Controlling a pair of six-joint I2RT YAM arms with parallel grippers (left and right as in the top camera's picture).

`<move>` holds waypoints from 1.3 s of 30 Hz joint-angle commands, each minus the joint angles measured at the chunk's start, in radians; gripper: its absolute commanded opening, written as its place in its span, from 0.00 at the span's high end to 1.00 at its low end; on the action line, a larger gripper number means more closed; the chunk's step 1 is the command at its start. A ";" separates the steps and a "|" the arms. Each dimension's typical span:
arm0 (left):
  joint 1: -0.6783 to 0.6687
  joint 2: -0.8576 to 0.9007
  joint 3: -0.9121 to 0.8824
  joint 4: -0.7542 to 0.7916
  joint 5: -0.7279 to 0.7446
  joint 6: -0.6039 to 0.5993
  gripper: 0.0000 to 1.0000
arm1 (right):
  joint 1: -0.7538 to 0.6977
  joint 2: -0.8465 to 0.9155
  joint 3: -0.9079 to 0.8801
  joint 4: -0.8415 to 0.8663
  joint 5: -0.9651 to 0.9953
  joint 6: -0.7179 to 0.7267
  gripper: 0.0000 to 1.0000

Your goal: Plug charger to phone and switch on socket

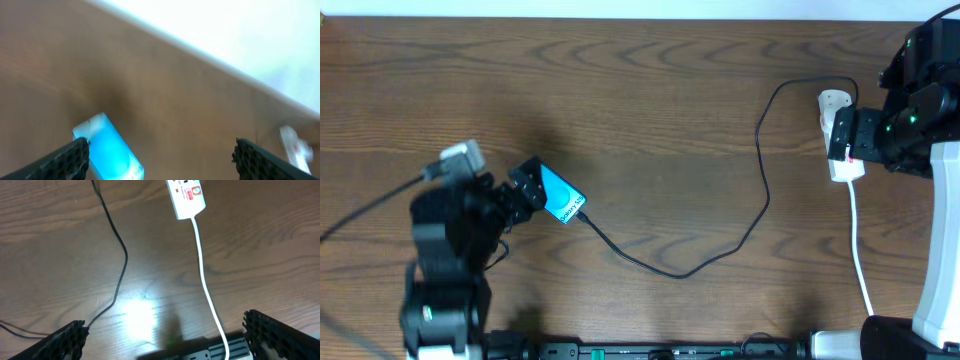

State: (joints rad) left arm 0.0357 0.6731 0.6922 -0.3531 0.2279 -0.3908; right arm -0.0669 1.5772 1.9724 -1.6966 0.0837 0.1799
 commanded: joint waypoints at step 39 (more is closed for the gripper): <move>0.072 -0.669 -0.688 0.290 -0.116 0.424 0.08 | 0.003 -0.002 -0.002 -0.002 0.011 0.018 0.01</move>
State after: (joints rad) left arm 0.1032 0.0101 0.0151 -0.0193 0.1047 0.0093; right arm -0.0669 1.5772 1.9678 -1.6962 0.0841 0.1802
